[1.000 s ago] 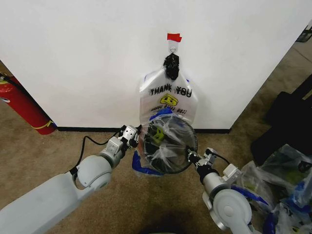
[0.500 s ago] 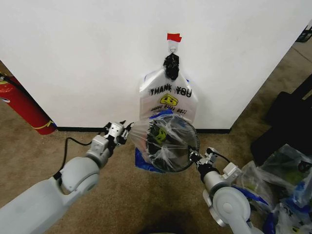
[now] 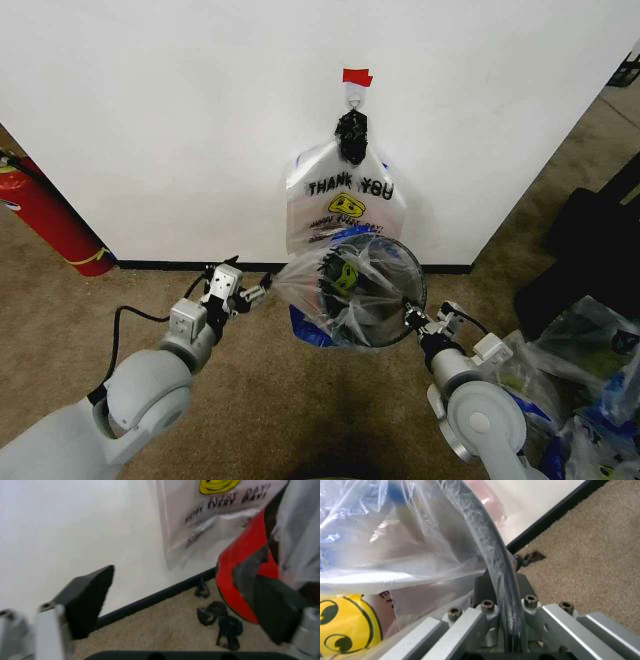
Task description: Pick up the garbage bag from the wall and place it over the trash bin.
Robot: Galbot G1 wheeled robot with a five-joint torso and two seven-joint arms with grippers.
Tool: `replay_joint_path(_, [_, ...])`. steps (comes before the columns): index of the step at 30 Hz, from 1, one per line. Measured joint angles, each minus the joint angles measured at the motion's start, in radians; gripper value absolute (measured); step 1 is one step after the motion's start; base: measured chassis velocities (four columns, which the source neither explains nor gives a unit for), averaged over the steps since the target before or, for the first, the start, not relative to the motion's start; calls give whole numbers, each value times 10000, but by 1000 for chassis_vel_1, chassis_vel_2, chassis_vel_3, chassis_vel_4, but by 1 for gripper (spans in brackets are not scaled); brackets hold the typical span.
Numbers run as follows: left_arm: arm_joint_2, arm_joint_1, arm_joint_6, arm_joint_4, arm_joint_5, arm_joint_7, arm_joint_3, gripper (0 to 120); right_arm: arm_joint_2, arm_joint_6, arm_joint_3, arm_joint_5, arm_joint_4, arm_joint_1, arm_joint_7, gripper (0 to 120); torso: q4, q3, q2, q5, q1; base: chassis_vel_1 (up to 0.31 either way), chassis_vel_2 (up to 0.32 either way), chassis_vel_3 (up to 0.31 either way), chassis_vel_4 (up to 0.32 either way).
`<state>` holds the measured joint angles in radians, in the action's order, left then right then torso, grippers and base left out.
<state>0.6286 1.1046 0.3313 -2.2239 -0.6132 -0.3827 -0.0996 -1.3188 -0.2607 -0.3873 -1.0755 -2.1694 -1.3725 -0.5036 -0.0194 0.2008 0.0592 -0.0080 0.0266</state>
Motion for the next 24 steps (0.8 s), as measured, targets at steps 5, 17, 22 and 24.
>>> replay_joint_path(5, [-385,68,225,-70,237,368,23,100,20,6,0,72,-45,-90,18,0,1,0,0,2,0,0,0,0,0])
replay_joint_path(17, [-435,-597,1179,570,736,576,275,100,37,25,55,136,-105,-59,51,0,1,1,0,-2,0,0,0,0,0])
replay_joint_path(22, [-416,-861,1353,714,740,472,225,100,75,46,25,169,-117,-93,50,0,0,1,0,-1,0,0,0,0,0])
replay_joint_path(24, [-474,-918,1418,671,735,365,98,100,75,58,23,221,-117,-88,56,0,0,1,0,-1,0,0,0,0,0])
